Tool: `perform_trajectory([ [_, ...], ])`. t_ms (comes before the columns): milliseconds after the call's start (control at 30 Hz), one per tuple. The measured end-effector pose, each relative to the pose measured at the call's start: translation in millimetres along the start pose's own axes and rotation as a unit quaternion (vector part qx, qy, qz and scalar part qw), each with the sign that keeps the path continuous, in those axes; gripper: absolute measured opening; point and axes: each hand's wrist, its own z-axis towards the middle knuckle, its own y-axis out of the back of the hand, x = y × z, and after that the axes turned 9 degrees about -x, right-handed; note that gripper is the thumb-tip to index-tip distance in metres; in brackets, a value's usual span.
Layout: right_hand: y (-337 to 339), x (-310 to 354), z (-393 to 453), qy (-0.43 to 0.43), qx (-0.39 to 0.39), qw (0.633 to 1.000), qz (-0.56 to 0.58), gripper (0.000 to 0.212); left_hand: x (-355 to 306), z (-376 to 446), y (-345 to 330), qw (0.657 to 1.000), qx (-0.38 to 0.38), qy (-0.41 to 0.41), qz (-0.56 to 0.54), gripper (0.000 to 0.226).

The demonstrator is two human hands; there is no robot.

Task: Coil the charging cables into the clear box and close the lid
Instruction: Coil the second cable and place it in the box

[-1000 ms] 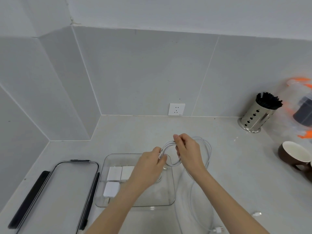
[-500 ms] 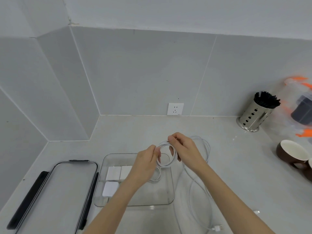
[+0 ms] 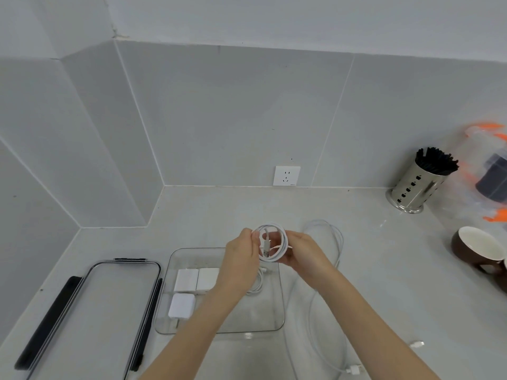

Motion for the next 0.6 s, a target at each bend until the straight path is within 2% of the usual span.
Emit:
perform_trajectory([
  [67, 1.7, -0.7, 1.2, -0.053, 0.026, 0.996, 0.072, 0.041, 1.6, -0.7, -1.2, 1.0, -0.009, -0.006, 0.025, 0.029],
  [100, 2.8, -0.5, 1.4, -0.059, 0.039, 0.995, 0.077, 0.039, 3.1, -0.9, -1.1, 0.999, -0.013, -0.008, 0.034, 0.029],
  [200, 5.1, 0.4, -1.2, -0.028, 0.072, 0.996, 0.038, 0.013, 8.1, 0.5, -0.1, 0.999, -0.007, -0.006, 0.053, 0.028],
  [333, 4.4, -0.6, -1.9, -0.003, 0.053, 0.998, 0.014, 0.025, 12.0, -2.2, -5.0, 0.996, 0.007, -0.015, 0.092, 0.027],
  [600, 3.0, -2.7, 0.9, -0.018, 0.061, 0.997, 0.041, 0.04, 14.4, -4.7, -8.6, 0.995, 0.018, -0.009, 0.098, 0.025],
])
